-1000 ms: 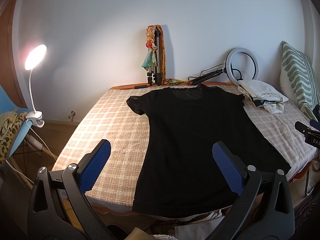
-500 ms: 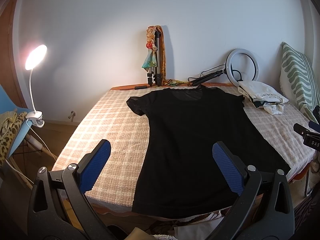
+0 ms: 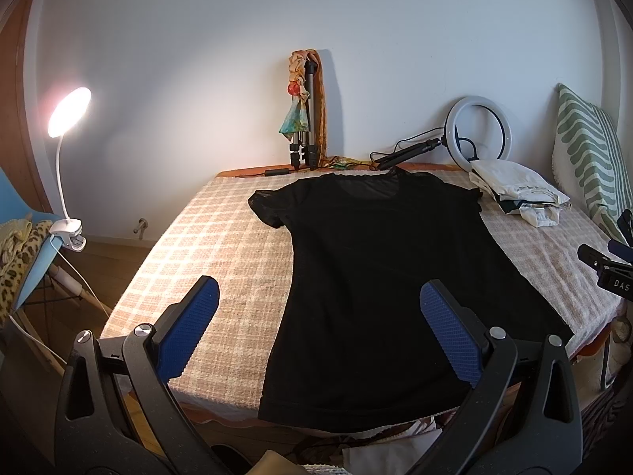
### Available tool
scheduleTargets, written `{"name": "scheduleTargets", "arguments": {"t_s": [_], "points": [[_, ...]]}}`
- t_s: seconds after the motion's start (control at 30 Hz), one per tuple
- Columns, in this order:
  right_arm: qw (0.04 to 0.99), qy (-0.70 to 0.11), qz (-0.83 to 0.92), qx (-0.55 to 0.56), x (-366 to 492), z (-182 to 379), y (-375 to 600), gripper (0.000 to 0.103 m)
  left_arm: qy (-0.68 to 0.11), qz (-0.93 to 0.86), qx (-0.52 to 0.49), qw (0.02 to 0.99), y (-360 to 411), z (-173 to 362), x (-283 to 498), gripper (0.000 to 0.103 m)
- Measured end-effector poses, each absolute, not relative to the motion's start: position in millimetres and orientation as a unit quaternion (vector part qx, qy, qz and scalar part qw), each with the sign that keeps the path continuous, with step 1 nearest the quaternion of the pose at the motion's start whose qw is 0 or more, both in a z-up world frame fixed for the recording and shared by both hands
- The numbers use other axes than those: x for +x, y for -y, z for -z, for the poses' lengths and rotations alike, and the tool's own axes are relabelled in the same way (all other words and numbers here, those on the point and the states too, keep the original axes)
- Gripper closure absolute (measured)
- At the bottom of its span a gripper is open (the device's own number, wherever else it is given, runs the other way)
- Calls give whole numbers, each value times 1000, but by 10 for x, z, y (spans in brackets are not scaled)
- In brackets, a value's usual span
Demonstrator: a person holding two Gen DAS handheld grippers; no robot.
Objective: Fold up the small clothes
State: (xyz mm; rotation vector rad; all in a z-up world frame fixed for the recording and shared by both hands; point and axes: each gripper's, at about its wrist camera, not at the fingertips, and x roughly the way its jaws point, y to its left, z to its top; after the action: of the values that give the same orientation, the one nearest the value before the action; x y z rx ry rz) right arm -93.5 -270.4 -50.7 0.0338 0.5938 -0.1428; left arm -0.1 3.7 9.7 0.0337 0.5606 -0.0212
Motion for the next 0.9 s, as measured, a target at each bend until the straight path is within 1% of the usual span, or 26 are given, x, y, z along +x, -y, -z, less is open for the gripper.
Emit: {"name": "scheduleTargets", "arguments": {"t_s": [0.9], "points": [[953,-295,69,17,-928,483,2702,0,-277,11,15,961,-49,-95,-5,0]]}}
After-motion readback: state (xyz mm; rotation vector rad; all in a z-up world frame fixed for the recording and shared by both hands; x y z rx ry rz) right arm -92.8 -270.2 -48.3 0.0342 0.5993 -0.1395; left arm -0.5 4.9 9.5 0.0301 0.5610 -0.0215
